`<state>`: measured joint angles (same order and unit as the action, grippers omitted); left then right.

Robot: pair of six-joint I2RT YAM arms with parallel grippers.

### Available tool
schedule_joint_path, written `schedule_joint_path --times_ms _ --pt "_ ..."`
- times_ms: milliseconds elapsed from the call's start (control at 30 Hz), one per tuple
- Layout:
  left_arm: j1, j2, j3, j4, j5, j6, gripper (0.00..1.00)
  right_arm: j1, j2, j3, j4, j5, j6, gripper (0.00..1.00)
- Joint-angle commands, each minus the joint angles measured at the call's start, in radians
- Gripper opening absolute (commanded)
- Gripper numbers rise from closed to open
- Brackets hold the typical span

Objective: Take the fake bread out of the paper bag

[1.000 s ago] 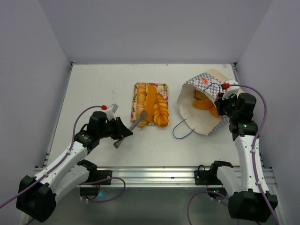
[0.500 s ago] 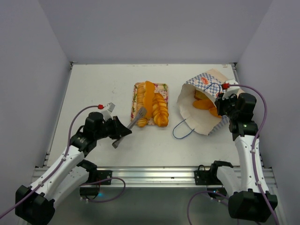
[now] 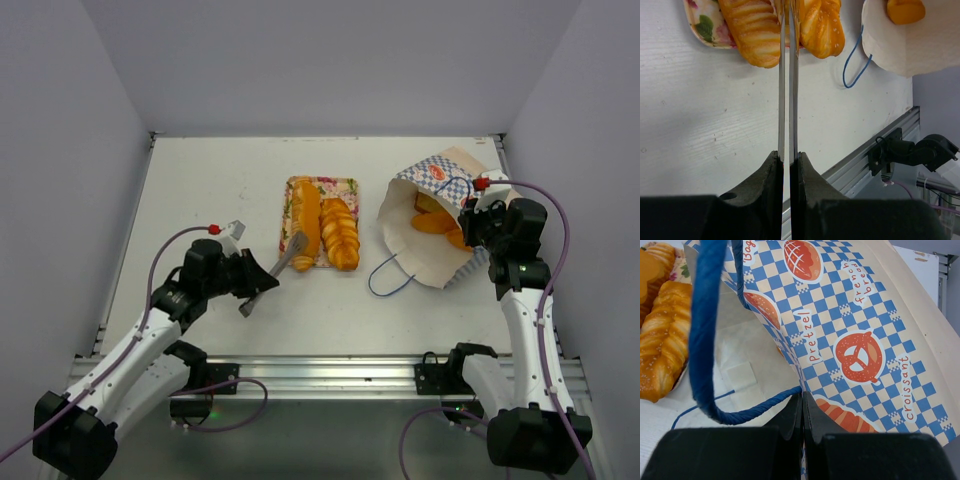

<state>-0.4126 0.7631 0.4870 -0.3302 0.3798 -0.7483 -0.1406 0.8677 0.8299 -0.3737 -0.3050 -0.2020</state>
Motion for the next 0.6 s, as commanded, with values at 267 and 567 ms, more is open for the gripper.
schedule_joint_path --times_ms 267,567 --pt "0.008 0.054 0.001 0.072 0.013 0.024 0.28 -0.01 -0.016 0.006 0.047 -0.002 0.003 0.0" --pt "0.008 0.045 -0.001 0.062 0.03 0.023 0.4 -0.008 -0.016 0.005 0.047 -0.003 0.003 0.0"
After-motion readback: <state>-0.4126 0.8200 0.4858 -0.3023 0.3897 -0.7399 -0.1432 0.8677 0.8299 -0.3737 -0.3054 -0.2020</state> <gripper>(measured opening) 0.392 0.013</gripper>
